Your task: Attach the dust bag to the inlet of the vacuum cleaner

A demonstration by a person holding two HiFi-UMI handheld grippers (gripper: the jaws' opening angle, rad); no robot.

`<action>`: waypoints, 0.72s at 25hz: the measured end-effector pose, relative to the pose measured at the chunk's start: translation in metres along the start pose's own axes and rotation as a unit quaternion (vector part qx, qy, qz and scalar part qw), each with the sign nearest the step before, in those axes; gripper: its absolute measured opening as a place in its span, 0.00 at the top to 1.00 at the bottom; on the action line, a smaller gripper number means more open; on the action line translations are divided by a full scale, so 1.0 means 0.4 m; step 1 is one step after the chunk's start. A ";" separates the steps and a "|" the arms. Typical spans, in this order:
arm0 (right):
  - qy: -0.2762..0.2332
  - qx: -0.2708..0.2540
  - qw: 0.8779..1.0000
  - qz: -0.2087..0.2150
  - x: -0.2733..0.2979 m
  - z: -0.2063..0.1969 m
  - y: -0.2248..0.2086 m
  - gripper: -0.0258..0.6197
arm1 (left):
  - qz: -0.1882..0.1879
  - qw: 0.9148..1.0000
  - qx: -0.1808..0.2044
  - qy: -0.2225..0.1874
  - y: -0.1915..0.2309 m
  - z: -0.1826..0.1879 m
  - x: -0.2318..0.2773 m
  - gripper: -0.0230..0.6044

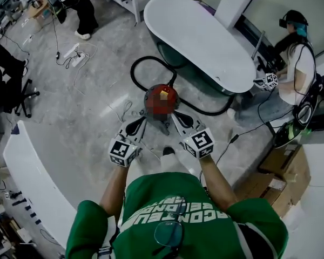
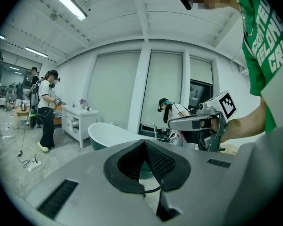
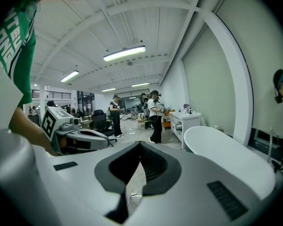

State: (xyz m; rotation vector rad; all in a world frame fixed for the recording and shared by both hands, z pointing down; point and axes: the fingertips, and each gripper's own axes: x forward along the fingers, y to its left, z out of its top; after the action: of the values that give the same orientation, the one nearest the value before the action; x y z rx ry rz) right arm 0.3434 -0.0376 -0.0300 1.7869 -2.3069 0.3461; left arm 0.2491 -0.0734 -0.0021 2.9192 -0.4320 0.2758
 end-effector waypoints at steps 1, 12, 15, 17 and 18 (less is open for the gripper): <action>-0.001 -0.001 1.000 0.003 -0.020 0.003 -0.008 0.95 | 0.006 1.000 0.000 -0.001 -0.017 0.006 0.003 0.96; 0.008 -0.006 0.999 0.040 -0.110 0.017 0.019 0.95 | 0.073 0.997 -0.015 -0.005 -0.074 0.061 -0.080 0.96; 0.012 -0.007 0.999 0.046 -0.103 0.013 0.043 0.95 | 0.086 0.996 -0.025 -0.005 -0.058 0.047 -0.119 0.96; 0.012 -0.007 0.999 0.047 -0.089 0.014 0.060 0.95 | 0.090 0.996 -0.025 -0.005 -0.041 0.039 -0.142 0.96; 0.012 -0.008 0.999 0.047 -0.082 0.017 0.070 0.95 | 0.092 0.995 -0.025 -0.005 -0.033 0.035 -0.152 0.96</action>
State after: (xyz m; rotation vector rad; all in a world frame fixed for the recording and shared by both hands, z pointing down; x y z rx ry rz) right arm 0.3242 -0.0028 -0.0478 1.6629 -2.3751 0.3616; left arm 0.1981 -0.0475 -0.0304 2.8370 -0.7007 0.2713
